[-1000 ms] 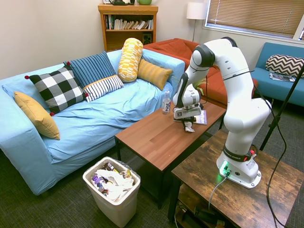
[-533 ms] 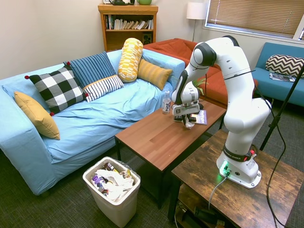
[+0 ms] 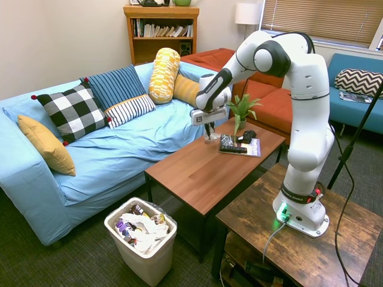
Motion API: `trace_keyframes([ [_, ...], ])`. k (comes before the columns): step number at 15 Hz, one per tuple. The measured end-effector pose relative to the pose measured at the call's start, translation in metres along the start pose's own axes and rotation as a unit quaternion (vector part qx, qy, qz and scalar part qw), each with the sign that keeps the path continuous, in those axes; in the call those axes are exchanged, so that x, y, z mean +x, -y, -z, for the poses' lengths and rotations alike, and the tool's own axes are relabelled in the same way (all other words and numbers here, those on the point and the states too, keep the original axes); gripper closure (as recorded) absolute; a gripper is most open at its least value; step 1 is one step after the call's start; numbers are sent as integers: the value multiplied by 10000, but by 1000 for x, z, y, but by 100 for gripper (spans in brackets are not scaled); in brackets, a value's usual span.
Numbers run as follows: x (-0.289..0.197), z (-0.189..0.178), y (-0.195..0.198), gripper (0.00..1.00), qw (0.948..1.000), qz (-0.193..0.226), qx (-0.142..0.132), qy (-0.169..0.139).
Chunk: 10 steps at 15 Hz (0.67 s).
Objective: Throw the tissue in the trash bin
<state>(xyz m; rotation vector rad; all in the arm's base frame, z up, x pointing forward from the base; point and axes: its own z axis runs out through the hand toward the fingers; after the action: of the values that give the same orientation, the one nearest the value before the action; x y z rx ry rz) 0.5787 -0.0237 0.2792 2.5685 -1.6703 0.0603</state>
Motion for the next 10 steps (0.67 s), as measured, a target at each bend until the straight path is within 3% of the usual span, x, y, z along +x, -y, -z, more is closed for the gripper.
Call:
trace_keyframes([
  [5, -134, 57, 86, 100, 9982, 578, 118, -134],
  [10, -311, 32, 137, 100, 9897, 1394, 12, -329],
])
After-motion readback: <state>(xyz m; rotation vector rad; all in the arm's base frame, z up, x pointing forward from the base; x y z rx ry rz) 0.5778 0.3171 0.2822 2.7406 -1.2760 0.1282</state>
